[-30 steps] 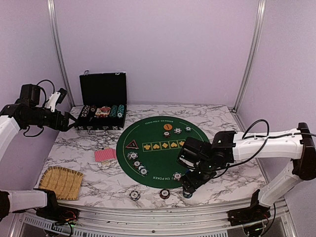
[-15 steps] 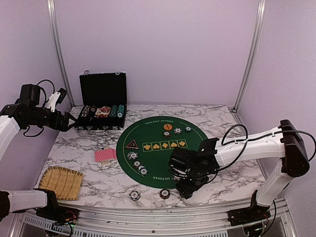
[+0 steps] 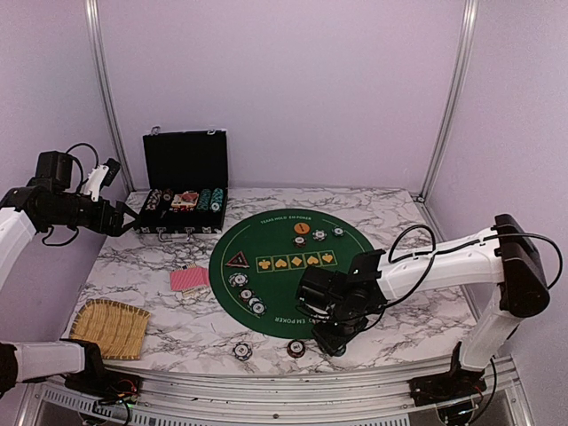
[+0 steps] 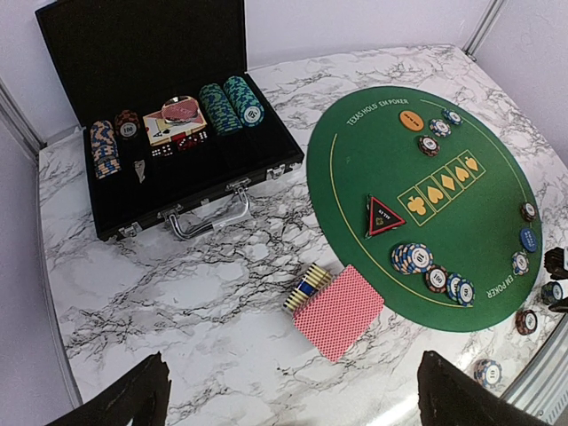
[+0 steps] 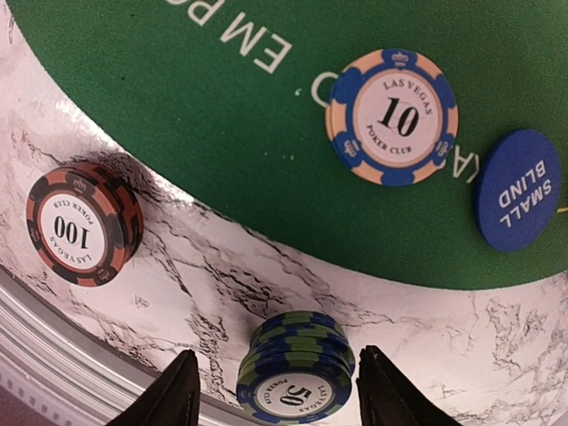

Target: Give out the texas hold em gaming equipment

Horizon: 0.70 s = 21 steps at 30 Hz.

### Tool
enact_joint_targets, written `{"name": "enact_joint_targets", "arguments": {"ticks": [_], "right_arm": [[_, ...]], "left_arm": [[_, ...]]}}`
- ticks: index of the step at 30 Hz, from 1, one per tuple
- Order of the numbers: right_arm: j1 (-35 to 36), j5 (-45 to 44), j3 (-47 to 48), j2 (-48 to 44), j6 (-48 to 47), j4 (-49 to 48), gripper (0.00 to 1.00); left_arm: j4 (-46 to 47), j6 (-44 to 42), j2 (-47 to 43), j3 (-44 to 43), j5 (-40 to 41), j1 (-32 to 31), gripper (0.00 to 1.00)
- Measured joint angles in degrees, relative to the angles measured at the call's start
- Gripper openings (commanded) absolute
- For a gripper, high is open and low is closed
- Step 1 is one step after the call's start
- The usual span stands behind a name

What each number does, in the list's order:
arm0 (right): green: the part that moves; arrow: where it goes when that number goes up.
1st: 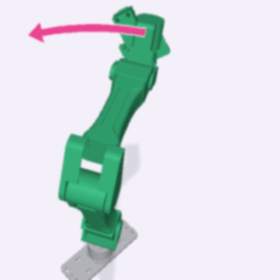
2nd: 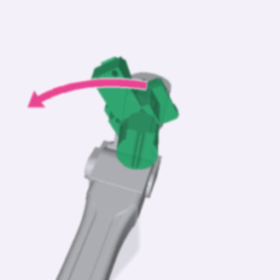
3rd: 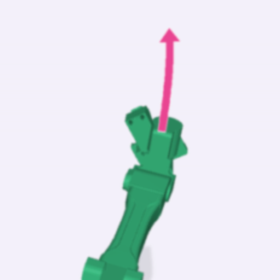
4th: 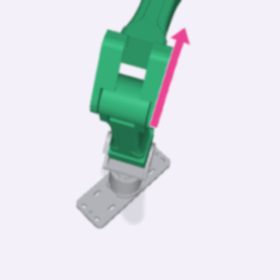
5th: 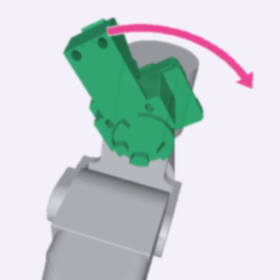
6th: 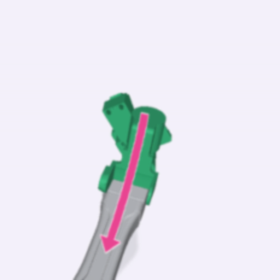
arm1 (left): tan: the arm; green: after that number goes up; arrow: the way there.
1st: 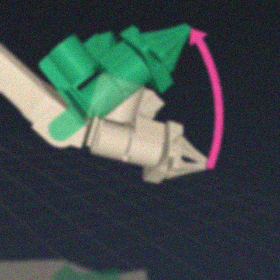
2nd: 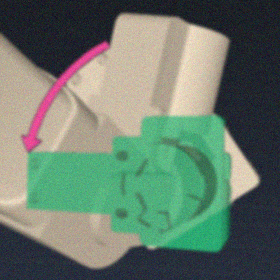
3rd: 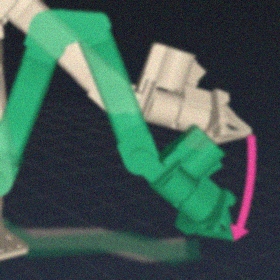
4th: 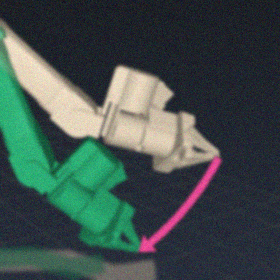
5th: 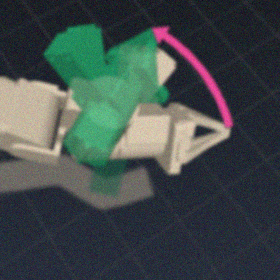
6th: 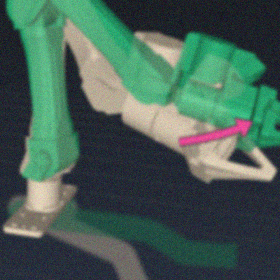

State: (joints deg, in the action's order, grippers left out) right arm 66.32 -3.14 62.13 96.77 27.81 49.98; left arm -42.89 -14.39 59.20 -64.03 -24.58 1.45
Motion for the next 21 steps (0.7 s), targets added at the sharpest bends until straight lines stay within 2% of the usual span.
{"name": "enact_joint_targets", "arguments": {"ticks": [4,19,21], "right_arm": [[0.02,-0.22,0.0,0.0,0.0,-0.07,0.51],[0.02,-0.81,-0.48,0.0,0.07,-0.28,0.43],[0.02,-0.83,-0.5,0.0,0.07,-0.28,0.4]], "left_arm": [[0.0,0.0,0.0,0.0,0.0,0.0,0.99],[-0.02,0.0,0.0,0.0,0.02,0.0,0.99],[-0.04,0.0,0.0,0.0,0.02,0.0,0.99]]}}
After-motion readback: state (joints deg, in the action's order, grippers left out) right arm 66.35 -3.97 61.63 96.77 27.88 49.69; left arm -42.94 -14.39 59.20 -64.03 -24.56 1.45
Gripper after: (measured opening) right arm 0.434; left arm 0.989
